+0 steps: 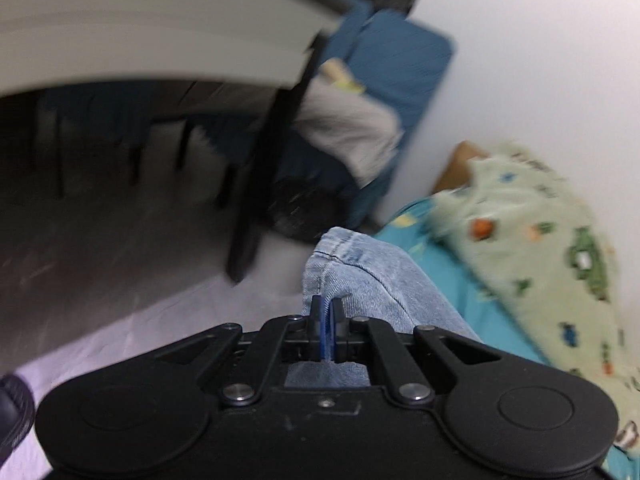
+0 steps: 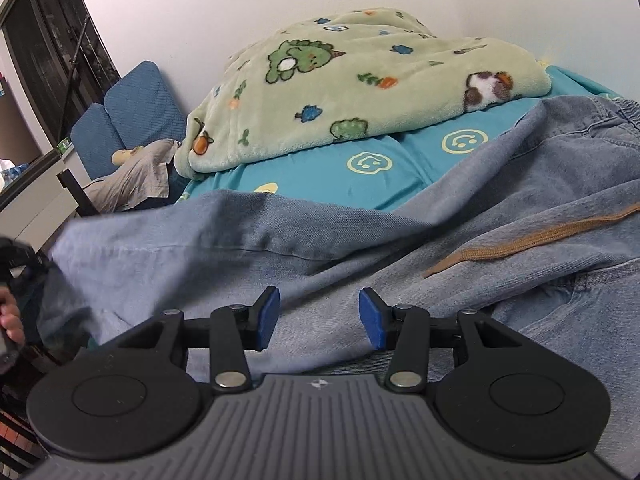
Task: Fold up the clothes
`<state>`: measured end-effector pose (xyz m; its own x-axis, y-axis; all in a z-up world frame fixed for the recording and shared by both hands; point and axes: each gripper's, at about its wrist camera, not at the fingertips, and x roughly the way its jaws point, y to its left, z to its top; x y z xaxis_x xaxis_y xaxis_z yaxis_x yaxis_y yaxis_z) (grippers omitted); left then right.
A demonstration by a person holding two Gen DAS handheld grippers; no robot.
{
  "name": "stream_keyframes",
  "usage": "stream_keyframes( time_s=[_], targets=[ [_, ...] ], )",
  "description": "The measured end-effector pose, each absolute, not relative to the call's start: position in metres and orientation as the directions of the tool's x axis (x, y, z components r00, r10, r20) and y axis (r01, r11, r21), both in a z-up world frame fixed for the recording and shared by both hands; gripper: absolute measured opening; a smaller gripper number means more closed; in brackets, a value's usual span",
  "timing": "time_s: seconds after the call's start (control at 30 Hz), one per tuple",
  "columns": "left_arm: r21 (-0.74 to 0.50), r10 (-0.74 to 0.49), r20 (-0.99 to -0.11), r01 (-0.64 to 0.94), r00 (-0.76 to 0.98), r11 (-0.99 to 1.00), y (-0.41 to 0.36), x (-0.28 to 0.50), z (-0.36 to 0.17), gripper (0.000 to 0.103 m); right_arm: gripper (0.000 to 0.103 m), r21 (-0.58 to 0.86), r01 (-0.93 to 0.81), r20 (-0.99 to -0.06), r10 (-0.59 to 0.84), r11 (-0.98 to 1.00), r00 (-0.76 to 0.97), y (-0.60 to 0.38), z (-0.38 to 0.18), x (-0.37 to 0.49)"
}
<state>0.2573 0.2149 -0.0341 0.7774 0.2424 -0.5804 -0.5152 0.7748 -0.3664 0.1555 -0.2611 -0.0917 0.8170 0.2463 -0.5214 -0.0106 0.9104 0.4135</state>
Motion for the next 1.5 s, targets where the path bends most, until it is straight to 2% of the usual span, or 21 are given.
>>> stream_keyframes(
  time_s=[0.17, 0.4, 0.53, 0.57, 0.83, 0.97, 1.1, 1.37, 1.4, 1.43, 1.5],
  targets=[
    [-0.341, 0.259, -0.644, -0.573, 0.72, 0.746, 0.234, 0.269, -0.056, 0.001, 0.047, 0.412, 0.007, -0.534, 0.235, 0.911, 0.812, -0.262, -0.094, 0.156],
    [-0.357, 0.206, -0.659, -0.542, 0.723, 0.76, 0.239, 0.268, -0.065, 0.004, 0.047, 0.437, 0.021, -0.536, 0.242, 0.899, 0.809, -0.266, -0.095, 0.157],
    [-0.392, 0.167, -0.646, -0.512, 0.744, 0.764, 0.237, 0.257, -0.056, 0.035, 0.047, 0.45, 0.026, -0.534, 0.246, 0.892, 0.809, -0.268, -0.094, 0.157],
    [-0.405, 0.155, -0.647, -0.509, 0.746, 0.76, 0.236, 0.253, -0.054, 0.04, 0.047, 0.454, 0.027, -0.534, 0.247, 0.891, 0.809, -0.268, -0.094, 0.157],
    [-0.568, -0.038, -0.665, -0.472, 0.746, 0.675, 0.225, 0.217, -0.043, 0.047, 0.047, 0.474, 0.035, -0.521, 0.249, 0.88, 0.816, -0.273, -0.09, 0.154],
    [-0.66, -0.153, -0.671, -0.49, 0.726, 0.569, 0.222, 0.201, -0.055, 0.047, 0.048, 0.496, 0.072, -0.527, 0.234, 0.865, 0.817, -0.282, -0.089, 0.154],
    [-0.68, -0.235, -0.709, -0.556, 0.665, 0.479, 0.22, 0.208, -0.083, 0.042, 0.048, 0.516, 0.094, -0.532, 0.232, 0.852, 0.814, -0.287, -0.09, 0.152],
    [-0.682, -0.213, -0.717, -0.607, 0.663, 0.408, 0.228, 0.228, -0.112, 0.036, 0.051, 0.513, 0.122, -0.548, 0.214, 0.85, 0.808, -0.291, -0.095, 0.153],
    [-0.678, -0.215, -0.722, -0.609, 0.658, 0.412, 0.229, 0.232, -0.113, 0.033, 0.051, 0.514, 0.129, -0.552, 0.213, 0.848, 0.806, -0.292, -0.096, 0.153],
    [-0.671, -0.218, -0.729, -0.612, 0.649, 0.419, 0.232, 0.238, -0.114, 0.024, 0.051, 0.516, 0.136, -0.557, 0.211, 0.845, 0.803, -0.294, -0.098, 0.154],
    [-0.662, -0.219, -0.733, -0.601, 0.644, 0.447, 0.234, 0.243, -0.113, 0.018, 0.051, 0.521, 0.148, -0.565, 0.21, 0.841, 0.798, -0.296, -0.101, 0.155]
  ],
)
